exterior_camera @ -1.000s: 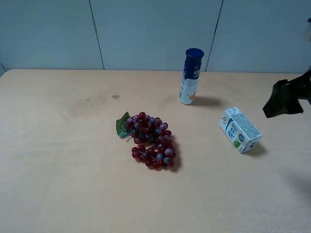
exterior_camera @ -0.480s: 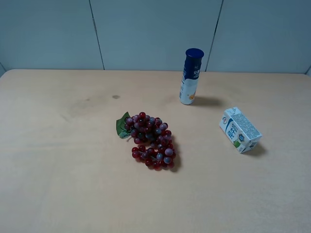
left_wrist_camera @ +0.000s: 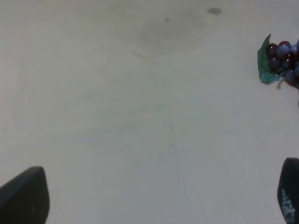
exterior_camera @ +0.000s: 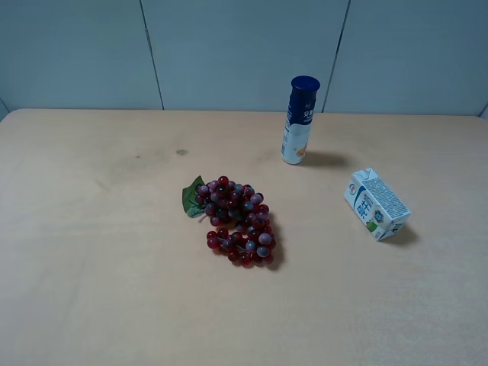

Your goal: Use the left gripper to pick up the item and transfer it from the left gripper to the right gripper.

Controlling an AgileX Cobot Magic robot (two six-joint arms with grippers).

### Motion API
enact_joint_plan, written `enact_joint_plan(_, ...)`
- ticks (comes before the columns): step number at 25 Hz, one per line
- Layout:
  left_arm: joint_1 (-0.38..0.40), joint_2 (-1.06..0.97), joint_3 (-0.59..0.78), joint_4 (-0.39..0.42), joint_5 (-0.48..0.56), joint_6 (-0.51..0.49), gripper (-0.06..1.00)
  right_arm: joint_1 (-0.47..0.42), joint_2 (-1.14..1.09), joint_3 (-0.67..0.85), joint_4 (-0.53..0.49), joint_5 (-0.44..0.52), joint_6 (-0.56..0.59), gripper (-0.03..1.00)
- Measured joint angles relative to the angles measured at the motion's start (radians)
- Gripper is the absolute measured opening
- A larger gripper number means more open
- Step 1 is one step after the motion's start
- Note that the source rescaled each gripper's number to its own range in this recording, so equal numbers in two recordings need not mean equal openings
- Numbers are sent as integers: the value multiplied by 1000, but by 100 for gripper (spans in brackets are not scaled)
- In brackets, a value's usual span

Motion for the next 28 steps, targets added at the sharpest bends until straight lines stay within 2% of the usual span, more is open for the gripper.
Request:
enact_joint_plan(6,0,0,0,0,0,0,96,0,-134,66,0,-81,0,100)
enact_joint_plan(28,0,0,0,0,-1,0,96,-16,-176,95,3,-85,0,100)
